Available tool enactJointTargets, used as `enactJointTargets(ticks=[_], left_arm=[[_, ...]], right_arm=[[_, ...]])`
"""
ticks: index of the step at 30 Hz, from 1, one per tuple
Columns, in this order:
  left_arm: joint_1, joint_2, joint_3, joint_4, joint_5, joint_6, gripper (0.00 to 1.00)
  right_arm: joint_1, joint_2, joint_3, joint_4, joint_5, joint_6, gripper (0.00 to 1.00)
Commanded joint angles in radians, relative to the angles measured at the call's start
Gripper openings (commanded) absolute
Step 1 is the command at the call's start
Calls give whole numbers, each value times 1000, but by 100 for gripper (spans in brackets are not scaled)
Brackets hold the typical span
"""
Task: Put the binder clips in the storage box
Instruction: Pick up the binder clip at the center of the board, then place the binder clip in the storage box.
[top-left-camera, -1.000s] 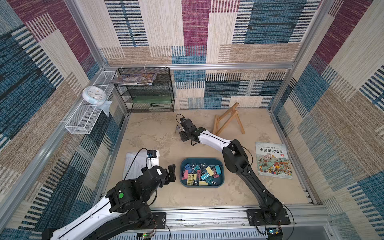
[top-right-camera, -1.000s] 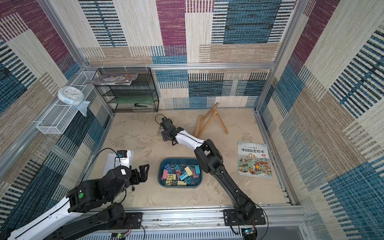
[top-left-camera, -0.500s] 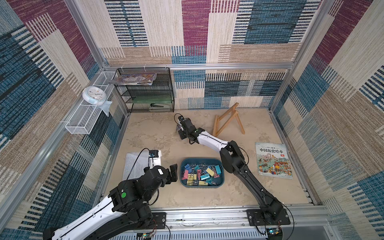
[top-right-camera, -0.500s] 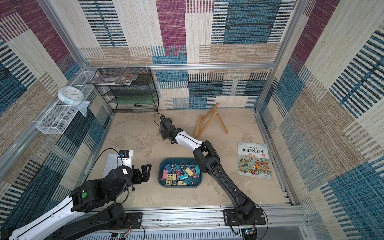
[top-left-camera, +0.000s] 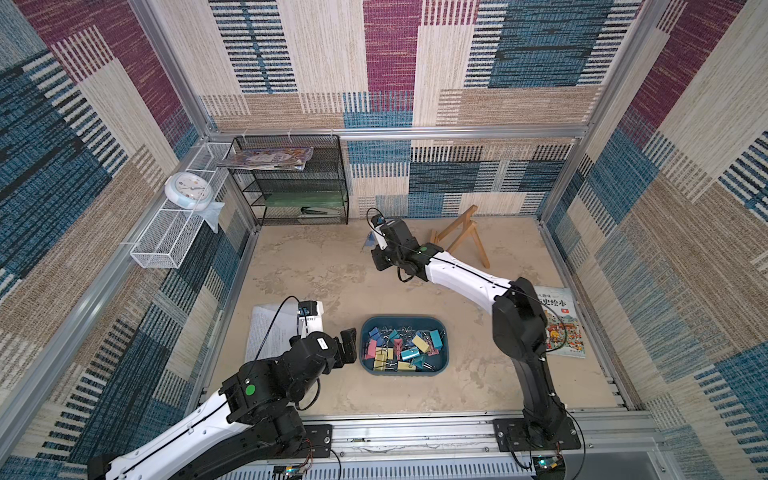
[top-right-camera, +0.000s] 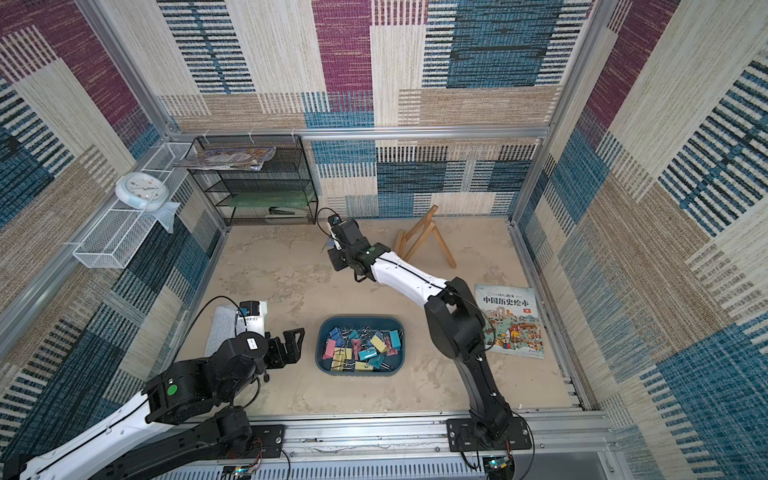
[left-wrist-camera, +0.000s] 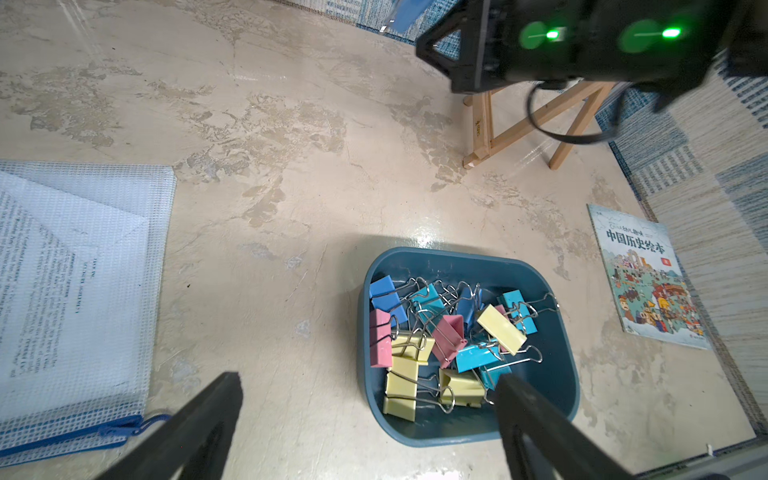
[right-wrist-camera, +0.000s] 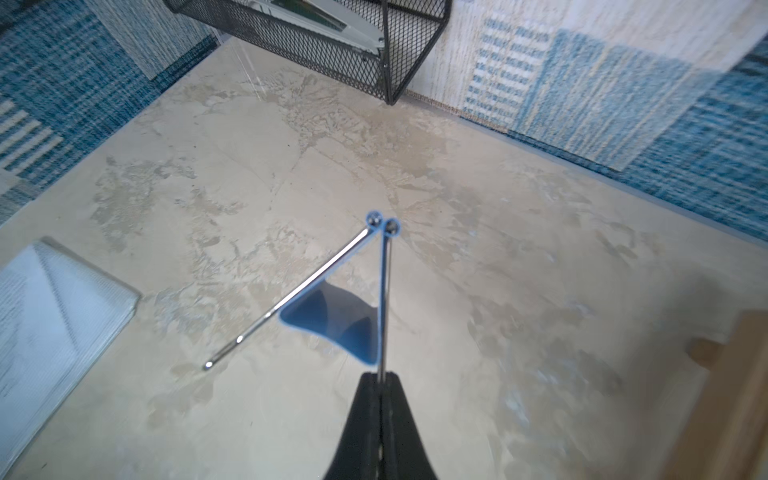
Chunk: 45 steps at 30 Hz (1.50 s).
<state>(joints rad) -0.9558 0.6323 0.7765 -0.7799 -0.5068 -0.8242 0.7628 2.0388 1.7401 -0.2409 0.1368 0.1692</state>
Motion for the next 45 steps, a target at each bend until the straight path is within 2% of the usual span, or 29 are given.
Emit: enactJointTargets(ticks=[1,5,9,12,17,23,29,36,39,45], left_arm=[[2,6,-2,35,22,-4,99],[2,24,-13,63,35,-12,99],[3,59,-13,102,63,-9,99],[4,96,-8,123,75,0,99],[5,148,-2,150,80,2,99],[5,178,-3,186,99,-7,99],[5,177,-3,161,106,-25,99],[5,135,-26,149,101,-52,99],[5,125,-24,139,90,-49,99],[5,121,-36,153,74,-50,99]], right_arm=[[7,-210,-199,31,-53,54,0],[20,-508,-471,29,-113,141,0],[33,-761,-695,6,-123,238,0],[43,-886,-790,-47,-145,298,0],[94,-989,-894,-72,-229,391,0],[180,-902,-981,27,-254,441,0],[240,-695,-899,36,-222,400,0],[244,-549,-844,-15,-139,395,1],[247,-528,-838,-32,-145,399,6],[248,-601,-871,-7,-139,432,27]])
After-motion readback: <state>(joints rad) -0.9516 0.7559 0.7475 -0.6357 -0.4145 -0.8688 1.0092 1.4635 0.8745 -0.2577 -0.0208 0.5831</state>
